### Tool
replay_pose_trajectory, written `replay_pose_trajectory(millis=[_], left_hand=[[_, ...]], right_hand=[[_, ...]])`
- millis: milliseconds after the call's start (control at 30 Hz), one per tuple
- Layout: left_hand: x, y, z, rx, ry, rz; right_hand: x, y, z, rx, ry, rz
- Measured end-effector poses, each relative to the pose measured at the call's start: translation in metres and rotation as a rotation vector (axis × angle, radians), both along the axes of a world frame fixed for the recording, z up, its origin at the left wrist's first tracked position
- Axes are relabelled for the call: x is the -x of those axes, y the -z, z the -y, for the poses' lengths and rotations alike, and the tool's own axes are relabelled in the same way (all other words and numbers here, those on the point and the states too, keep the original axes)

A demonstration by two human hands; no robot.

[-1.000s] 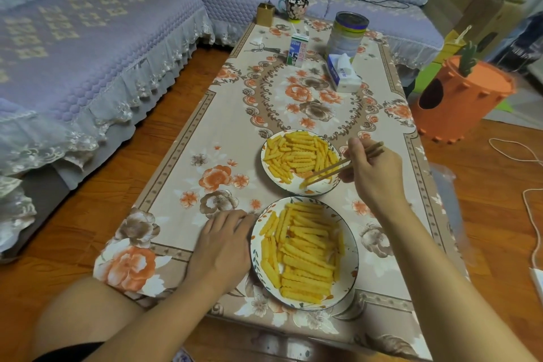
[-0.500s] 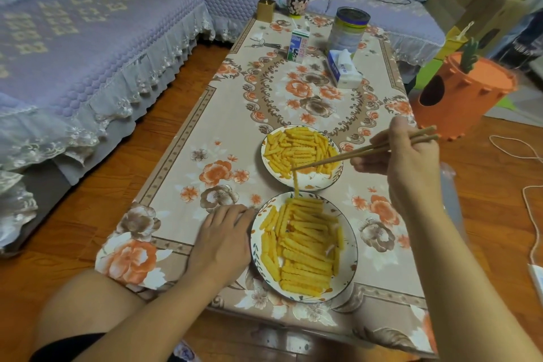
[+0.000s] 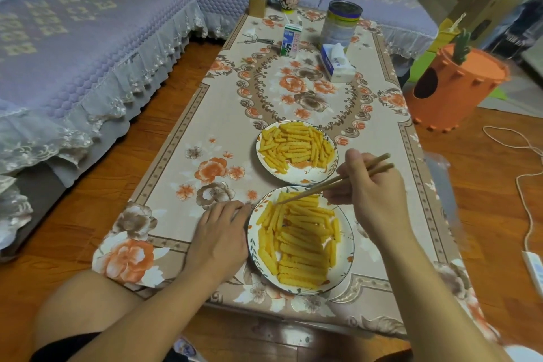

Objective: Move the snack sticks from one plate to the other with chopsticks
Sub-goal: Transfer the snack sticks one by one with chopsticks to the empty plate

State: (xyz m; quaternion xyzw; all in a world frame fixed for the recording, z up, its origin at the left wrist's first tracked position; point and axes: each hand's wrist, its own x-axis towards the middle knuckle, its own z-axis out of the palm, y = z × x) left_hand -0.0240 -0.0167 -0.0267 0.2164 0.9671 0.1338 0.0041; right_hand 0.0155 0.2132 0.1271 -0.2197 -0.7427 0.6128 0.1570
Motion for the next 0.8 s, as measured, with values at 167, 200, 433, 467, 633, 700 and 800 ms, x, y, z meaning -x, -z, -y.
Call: replay_pose_trajectory(millis=[167, 200, 433, 467, 633, 700, 800], left_hand=[[0.001, 0.000, 0.000, 0.015, 0.003, 0.002], [0.000, 0.000, 0.000, 0.015, 0.003, 0.001], [0.000, -0.001, 0.000, 0.010, 0.007, 0.009], [0.000, -0.001, 0.000, 0.010, 0.008, 0.010], [0.000, -0.001, 0.000, 0.004, 0.007, 0.011], [0.001, -0.001, 0.000, -0.007, 0.004, 0.008], [0.001, 0.000, 0.000, -0.008, 0.004, 0.008]], right_hand=[[-0.007, -0.005, 0.005, -0.060, 0.015, -0.098], [-0.008, -0.004, 0.005, -0.072, 0.004, -0.106], [0.013, 0.015, -0.013, -0.175, 0.062, -0.167], [0.021, 0.019, -0.019, -0.182, 0.074, -0.164], [0.050, 0.034, -0.038, -0.193, 0.052, -0.099], [0.057, 0.037, -0.039, -0.188, 0.033, -0.098], [0.063, 0.038, -0.035, -0.183, 0.007, -0.113]])
